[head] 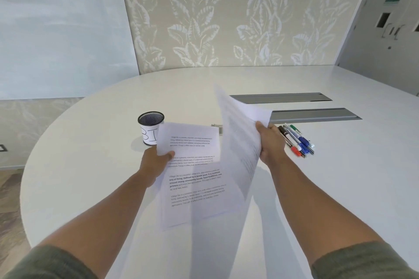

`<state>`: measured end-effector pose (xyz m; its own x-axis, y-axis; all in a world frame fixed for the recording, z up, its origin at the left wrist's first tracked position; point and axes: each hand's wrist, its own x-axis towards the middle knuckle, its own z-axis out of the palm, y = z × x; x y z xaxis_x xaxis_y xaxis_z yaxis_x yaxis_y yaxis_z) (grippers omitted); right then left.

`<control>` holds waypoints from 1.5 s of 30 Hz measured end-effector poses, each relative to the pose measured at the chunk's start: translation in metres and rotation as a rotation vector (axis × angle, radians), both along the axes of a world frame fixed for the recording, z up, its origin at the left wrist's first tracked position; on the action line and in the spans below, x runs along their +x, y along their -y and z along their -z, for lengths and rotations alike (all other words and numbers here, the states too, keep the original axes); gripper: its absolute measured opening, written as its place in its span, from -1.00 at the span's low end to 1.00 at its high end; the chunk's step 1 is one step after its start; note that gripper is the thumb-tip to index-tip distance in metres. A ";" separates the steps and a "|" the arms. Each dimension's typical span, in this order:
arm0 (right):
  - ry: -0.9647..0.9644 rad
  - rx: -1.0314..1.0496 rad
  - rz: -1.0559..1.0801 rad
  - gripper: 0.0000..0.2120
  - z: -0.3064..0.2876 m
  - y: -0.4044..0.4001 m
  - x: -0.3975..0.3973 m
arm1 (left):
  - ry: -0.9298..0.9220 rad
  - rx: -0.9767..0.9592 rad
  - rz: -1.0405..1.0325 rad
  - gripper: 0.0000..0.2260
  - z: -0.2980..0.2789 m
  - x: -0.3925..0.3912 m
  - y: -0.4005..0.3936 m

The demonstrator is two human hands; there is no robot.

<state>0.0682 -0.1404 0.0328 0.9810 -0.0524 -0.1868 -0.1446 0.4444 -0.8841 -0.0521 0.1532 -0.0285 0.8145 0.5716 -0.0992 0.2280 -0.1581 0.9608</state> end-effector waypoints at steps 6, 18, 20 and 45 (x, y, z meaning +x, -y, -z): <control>0.059 -0.320 -0.020 -0.94 0.030 -0.010 -0.009 | 0.029 -0.090 0.165 -0.76 -0.012 0.001 0.015; 0.169 -0.523 -0.022 -0.91 0.034 -0.022 -0.013 | 0.010 -0.309 0.278 -0.62 -0.033 0.005 0.034; 0.193 -0.487 0.006 -0.91 0.032 -0.023 -0.012 | 0.050 -0.402 0.342 -0.59 -0.034 0.006 0.034; 0.381 -0.440 -0.081 -0.80 -0.025 -0.019 0.002 | 0.528 -0.004 0.214 -0.83 -0.110 0.047 0.063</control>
<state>0.0702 -0.1209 0.0576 0.9789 0.0329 0.2017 0.2010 0.0242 -0.9793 -0.0050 0.0906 0.0819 0.8518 0.3889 0.3509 -0.3201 -0.1437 0.9364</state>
